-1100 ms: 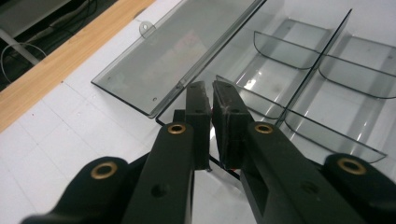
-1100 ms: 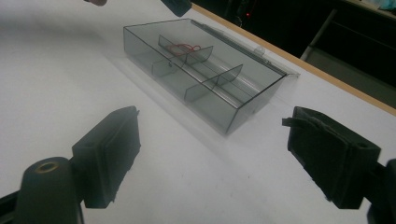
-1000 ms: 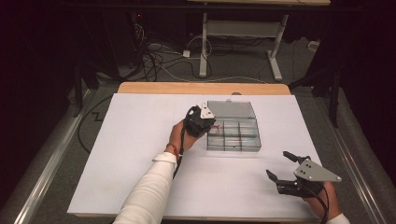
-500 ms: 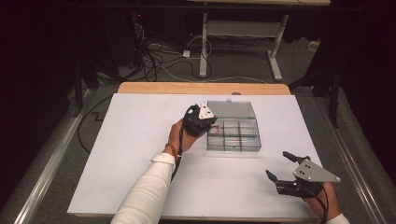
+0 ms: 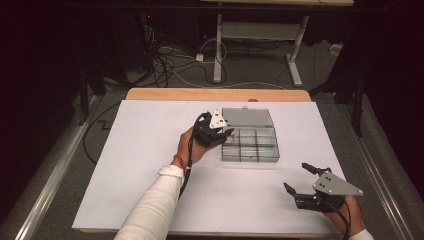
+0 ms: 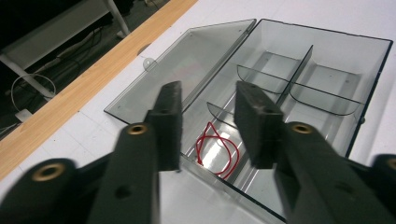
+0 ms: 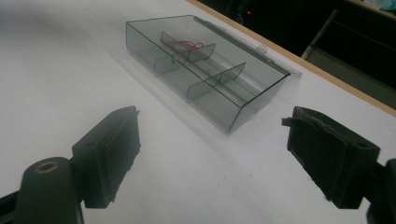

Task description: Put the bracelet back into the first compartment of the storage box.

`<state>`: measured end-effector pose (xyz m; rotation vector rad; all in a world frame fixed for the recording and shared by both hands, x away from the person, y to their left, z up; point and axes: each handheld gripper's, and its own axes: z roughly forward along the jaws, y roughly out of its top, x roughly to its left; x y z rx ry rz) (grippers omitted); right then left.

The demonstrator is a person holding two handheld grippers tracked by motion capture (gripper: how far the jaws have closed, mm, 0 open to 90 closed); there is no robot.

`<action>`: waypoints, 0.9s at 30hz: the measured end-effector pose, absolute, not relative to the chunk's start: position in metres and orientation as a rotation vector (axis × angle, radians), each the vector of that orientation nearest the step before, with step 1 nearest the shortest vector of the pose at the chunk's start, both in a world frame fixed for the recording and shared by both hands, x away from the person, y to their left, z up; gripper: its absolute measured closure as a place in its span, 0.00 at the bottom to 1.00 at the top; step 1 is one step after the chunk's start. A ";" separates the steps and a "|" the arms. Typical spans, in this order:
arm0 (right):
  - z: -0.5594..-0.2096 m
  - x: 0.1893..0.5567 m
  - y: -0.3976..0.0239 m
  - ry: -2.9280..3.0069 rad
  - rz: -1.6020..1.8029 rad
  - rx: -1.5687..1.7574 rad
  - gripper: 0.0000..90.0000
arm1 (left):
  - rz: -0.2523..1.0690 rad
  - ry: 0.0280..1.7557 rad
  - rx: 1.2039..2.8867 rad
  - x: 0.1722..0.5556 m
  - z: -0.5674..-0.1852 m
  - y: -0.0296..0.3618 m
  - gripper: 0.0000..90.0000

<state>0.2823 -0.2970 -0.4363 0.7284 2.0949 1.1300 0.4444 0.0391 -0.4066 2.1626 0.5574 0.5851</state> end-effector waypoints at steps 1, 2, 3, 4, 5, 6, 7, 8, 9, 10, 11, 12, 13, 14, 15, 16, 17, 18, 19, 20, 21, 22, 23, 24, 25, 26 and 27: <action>-0.436 0.282 -0.297 2.095 1.129 0.727 0.20 | 0.595 0.554 2.170 0.444 -0.406 0.039 0.59; -0.436 0.282 -0.297 2.095 1.129 0.727 0.20 | 0.605 0.544 2.177 0.442 -0.406 0.038 0.59; -0.436 0.282 -0.297 2.094 1.130 0.727 0.20 | 0.612 0.528 2.179 0.440 -0.405 0.037 0.55; -0.436 0.282 -0.297 2.093 1.130 0.728 0.20 | 0.612 0.518 2.181 0.438 -0.405 0.037 0.52; -0.436 0.282 -0.297 2.094 1.130 0.730 0.20 | 0.615 0.509 2.185 0.437 -0.404 0.036 0.50; -0.437 0.282 -0.297 2.096 1.129 0.729 0.20 | 0.622 0.499 2.188 0.435 -0.404 0.035 0.45; -0.437 0.282 -0.297 2.097 1.128 0.730 0.20 | 0.641 0.498 2.187 0.433 -0.404 0.035 0.37; -0.437 0.282 -0.297 2.097 1.128 0.730 0.20 | 0.670 0.502 2.185 0.431 -0.403 0.035 0.37; -0.437 0.282 -0.296 2.098 1.128 0.730 0.20 | 0.686 0.491 2.189 0.429 -0.403 0.035 0.33; -0.437 0.282 -0.296 2.099 1.128 0.731 0.20 | 0.690 0.486 2.185 0.428 -0.402 0.036 0.34; -0.437 0.282 -0.296 2.100 1.129 0.731 0.20 | 0.689 0.482 2.175 0.426 -0.402 0.038 0.33; -0.437 0.282 -0.296 2.100 1.129 0.730 0.20 | 0.692 0.481 2.169 0.425 -0.402 0.039 0.33; -0.437 0.282 -0.296 2.102 1.127 0.731 0.20 | 0.701 0.479 2.166 0.424 -0.402 0.040 0.32; -0.437 0.282 -0.296 2.104 1.125 0.730 0.20 | 0.718 0.474 2.167 0.422 -0.401 0.040 0.29; -0.438 0.282 -0.296 2.108 1.121 0.727 0.20 | 0.733 0.465 2.169 0.420 -0.401 0.042 0.28; -0.438 0.282 -0.296 2.108 1.121 0.727 0.20 | 0.740 0.456 2.168 0.419 -0.400 0.043 0.28; -0.438 0.282 -0.296 2.110 1.120 0.728 0.20 | 0.737 0.444 2.162 0.416 -0.399 0.044 0.27; -0.438 0.282 -0.295 2.111 1.121 0.728 0.20 | 0.737 0.440 2.158 0.414 -0.399 0.045 0.25; -0.438 0.282 -0.295 2.111 1.123 0.727 0.20 | 0.739 0.436 2.156 0.412 -0.398 0.047 0.24; -0.438 0.282 -0.295 2.113 1.123 0.726 0.20 | 0.739 0.431 2.154 0.410 -0.397 0.048 0.24; -0.438 0.282 -0.295 2.114 1.121 0.726 0.20 | 0.743 0.423 2.148 0.408 -0.396 0.050 0.24; -0.439 0.283 -0.294 2.116 1.120 0.726 0.20 | 0.742 0.420 2.140 0.406 -0.396 0.051 0.24; -0.439 0.283 -0.294 2.116 1.120 0.726 0.20 | 0.741 0.419 2.139 0.405 -0.396 0.052 0.24; -0.439 0.283 -0.294 2.119 1.119 0.720 0.20 | 0.743 0.415 2.136 0.403 -0.395 0.053 0.24; -0.439 0.283 -0.294 2.119 1.119 0.720 0.20 | 0.746 0.411 2.132 0.402 -0.395 0.054 0.24; -0.439 0.283 -0.294 2.120 1.119 0.719 0.20 | 0.749 0.405 2.130 0.399 -0.394 0.056 0.24; -0.439 0.283 -0.294 2.121 1.118 0.719 0.20 | 0.747 0.404 2.127 0.398 -0.394 0.057 0.24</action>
